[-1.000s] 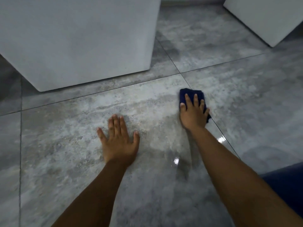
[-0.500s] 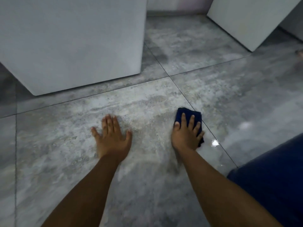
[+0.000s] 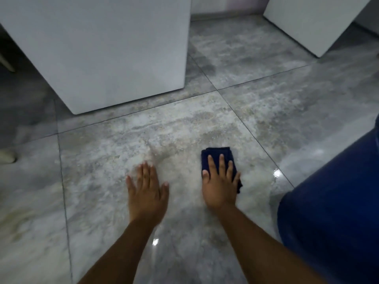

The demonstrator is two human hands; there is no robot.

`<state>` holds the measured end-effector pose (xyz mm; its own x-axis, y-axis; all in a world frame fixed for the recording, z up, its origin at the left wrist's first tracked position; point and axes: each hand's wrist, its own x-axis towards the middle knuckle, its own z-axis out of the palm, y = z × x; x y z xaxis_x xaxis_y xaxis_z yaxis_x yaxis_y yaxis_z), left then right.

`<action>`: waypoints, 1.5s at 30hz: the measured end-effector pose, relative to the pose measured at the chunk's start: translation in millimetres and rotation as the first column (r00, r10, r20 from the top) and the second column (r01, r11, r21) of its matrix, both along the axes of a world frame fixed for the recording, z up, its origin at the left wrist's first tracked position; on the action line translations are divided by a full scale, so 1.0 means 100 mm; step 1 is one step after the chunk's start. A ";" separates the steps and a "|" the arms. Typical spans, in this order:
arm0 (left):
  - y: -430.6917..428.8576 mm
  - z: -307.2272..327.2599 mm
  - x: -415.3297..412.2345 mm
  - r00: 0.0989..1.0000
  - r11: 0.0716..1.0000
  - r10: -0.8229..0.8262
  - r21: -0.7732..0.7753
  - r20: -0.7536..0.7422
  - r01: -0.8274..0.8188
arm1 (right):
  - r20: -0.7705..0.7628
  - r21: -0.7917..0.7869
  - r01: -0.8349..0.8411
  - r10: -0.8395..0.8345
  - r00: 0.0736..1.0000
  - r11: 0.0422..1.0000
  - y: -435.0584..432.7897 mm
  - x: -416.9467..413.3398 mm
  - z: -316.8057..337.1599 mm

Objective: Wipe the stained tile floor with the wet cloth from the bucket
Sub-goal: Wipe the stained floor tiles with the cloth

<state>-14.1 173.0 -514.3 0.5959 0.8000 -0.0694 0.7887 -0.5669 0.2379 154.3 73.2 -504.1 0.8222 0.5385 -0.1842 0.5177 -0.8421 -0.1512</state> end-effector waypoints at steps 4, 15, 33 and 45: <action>-0.04 0.03 -0.35 0.995 0.998 0.061 0.006 -0.085 -0.060 | 0.003 0.058 0.243 -0.244 0.970 0.968 -0.17 -0.09 0.02; -0.10 -0.06 -0.46 0.995 0.999 0.044 0.000 -0.091 -0.044 | 0.054 0.150 -0.052 0.044 0.998 0.987 -0.25 -0.97 -0.04; -0.16 0.10 -0.56 0.989 0.986 -0.146 -0.085 -0.026 0.144 | 0.082 -0.003 -0.160 0.160 0.984 0.987 -0.76 -1.02 0.05; -0.84 0.08 -1.68 0.995 0.993 0.038 -0.108 -0.092 -0.048 | 0.000 0.118 -0.272 0.274 0.962 0.955 -1.06 -2.31 0.09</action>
